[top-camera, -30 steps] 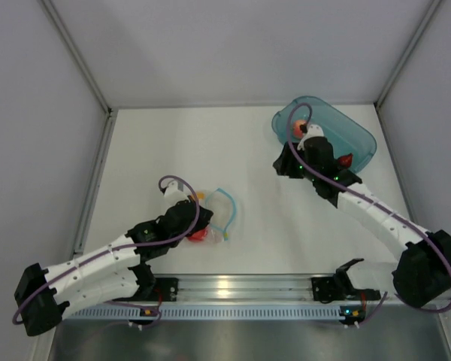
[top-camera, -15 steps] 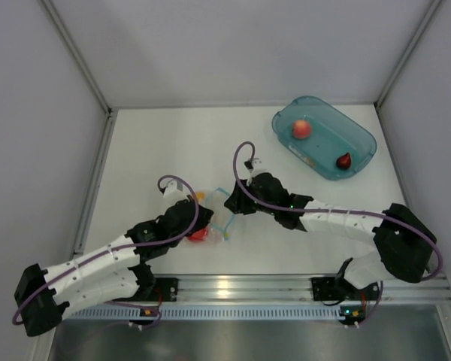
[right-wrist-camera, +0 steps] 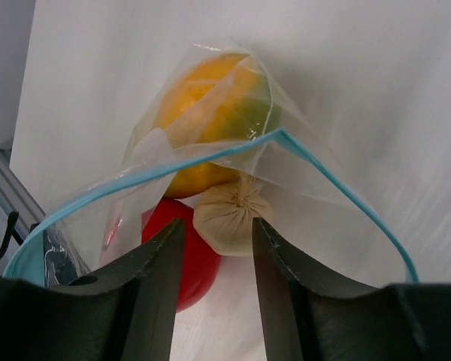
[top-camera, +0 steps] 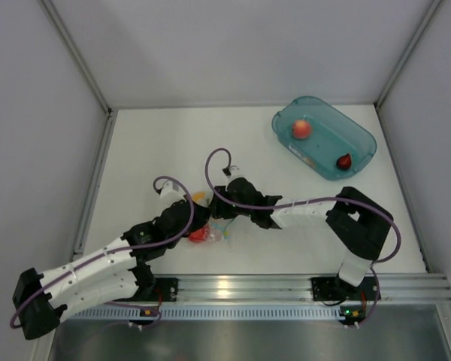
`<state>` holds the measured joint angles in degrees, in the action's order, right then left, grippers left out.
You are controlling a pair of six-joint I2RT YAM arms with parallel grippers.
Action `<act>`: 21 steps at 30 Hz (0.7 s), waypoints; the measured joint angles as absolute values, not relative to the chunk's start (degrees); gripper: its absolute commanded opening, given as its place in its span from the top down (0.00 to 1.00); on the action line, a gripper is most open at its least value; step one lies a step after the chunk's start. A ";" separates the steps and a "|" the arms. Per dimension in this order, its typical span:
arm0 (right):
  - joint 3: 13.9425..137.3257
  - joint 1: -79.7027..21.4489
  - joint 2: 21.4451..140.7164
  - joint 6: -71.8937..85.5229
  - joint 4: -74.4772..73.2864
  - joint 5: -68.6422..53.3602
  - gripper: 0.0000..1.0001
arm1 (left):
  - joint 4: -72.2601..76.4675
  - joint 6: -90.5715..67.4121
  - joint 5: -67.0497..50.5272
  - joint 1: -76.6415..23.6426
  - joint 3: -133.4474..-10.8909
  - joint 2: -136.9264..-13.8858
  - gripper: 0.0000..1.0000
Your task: Open the zip-top bag and remove the fake food
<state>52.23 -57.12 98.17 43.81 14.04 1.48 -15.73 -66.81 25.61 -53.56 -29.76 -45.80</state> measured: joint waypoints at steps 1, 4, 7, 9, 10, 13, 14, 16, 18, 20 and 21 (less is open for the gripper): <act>52.75 -57.32 99.04 43.86 14.20 1.45 0.54 | -15.73 -67.00 25.69 -53.56 -29.61 -45.76 1.00; 54.35 -57.65 101.69 43.79 14.57 1.63 0.49 | -16.25 -67.48 26.50 -53.49 -28.82 -45.67 1.00; 54.98 -57.84 103.98 43.79 14.79 1.63 0.45 | -16.95 -67.70 26.85 -53.39 -28.05 -45.58 1.00; 55.40 -58.13 105.51 43.81 14.98 1.74 0.41 | -17.72 -67.81 27.20 -53.39 -27.51 -45.54 1.00; 55.55 -58.26 105.91 43.97 15.20 1.78 0.39 | -17.96 -67.85 27.35 -53.39 -27.29 -45.47 1.00; 55.64 -58.67 106.34 44.10 15.64 2.33 0.36 | -18.35 -68.05 28.12 -53.39 -26.55 -45.25 1.00; 55.64 -58.81 106.61 44.12 15.88 2.39 0.38 | -18.46 -68.27 28.32 -53.39 -26.28 -45.15 1.00; 55.68 -59.27 107.35 44.14 16.05 3.07 0.39 | -18.48 -68.99 28.45 -53.39 -25.47 -44.93 1.00; 56.03 -60.12 107.92 44.12 15.84 4.71 0.41 | -18.52 -69.34 28.51 -53.39 -24.58 -44.60 1.00; 56.25 -60.86 107.96 44.18 15.35 6.72 0.41 | -18.52 -69.52 28.56 -53.39 -23.99 -44.21 1.00; 56.25 -61.14 107.96 44.29 15.25 7.62 0.41 | -18.52 -69.56 28.56 -53.39 -23.79 -43.86 1.00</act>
